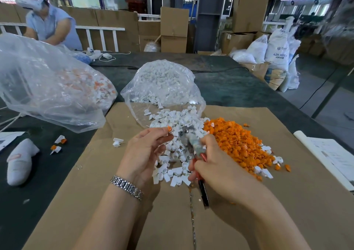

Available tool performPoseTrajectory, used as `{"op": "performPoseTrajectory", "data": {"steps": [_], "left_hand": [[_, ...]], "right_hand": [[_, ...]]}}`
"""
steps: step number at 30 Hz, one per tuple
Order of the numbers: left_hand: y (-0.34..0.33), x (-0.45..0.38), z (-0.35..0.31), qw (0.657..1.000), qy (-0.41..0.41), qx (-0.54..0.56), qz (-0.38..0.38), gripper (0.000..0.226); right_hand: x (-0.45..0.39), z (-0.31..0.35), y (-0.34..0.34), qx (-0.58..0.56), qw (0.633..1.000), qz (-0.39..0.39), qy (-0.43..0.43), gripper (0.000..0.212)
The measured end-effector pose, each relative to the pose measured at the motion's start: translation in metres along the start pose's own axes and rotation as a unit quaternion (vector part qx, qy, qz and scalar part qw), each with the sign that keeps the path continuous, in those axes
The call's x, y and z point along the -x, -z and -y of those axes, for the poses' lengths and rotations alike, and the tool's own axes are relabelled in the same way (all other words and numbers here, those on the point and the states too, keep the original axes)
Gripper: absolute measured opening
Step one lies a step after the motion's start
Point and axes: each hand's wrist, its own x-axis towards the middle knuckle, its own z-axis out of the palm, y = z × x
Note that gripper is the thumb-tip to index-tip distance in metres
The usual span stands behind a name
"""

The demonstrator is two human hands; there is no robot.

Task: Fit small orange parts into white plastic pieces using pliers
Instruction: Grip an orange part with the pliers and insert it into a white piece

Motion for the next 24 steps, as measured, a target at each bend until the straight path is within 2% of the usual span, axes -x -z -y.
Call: {"op": "performPoseTrajectory", "data": {"steps": [3,7,11,16,18,21,22,24], "left_hand": [[-0.001,-0.001,0.000,1.000,-0.009,0.003,-0.004,0.033],[0.000,-0.001,0.002,1.000,-0.019,-0.011,-0.013,0.007],[-0.001,0.000,0.004,0.999,-0.026,-0.035,-0.012,0.004],[-0.001,-0.001,0.004,0.997,-0.043,-0.064,-0.014,0.013],[-0.002,-0.001,0.005,0.995,-0.048,-0.082,-0.022,0.013],[-0.002,-0.001,0.006,0.994,-0.040,-0.098,-0.021,0.009],[-0.003,-0.001,0.007,0.994,-0.036,-0.101,-0.022,0.008],[-0.002,-0.002,0.008,0.993,-0.031,-0.106,-0.027,0.004]], "right_hand": [[0.002,0.001,-0.013,0.020,0.999,-0.016,0.021,0.043],[0.001,0.000,-0.025,0.010,0.999,-0.036,0.009,0.046],[0.001,-0.001,-0.027,0.002,0.999,-0.047,0.011,0.045],[0.002,0.000,-0.028,0.004,0.999,-0.034,0.014,0.053],[0.001,-0.002,-0.028,0.005,0.999,-0.031,0.022,0.045],[-0.002,-0.002,-0.031,0.009,0.999,-0.037,0.022,0.019],[-0.003,-0.003,-0.033,0.018,0.999,-0.041,0.024,0.019],[-0.008,-0.004,-0.039,0.048,0.997,-0.045,0.029,0.036]]}}
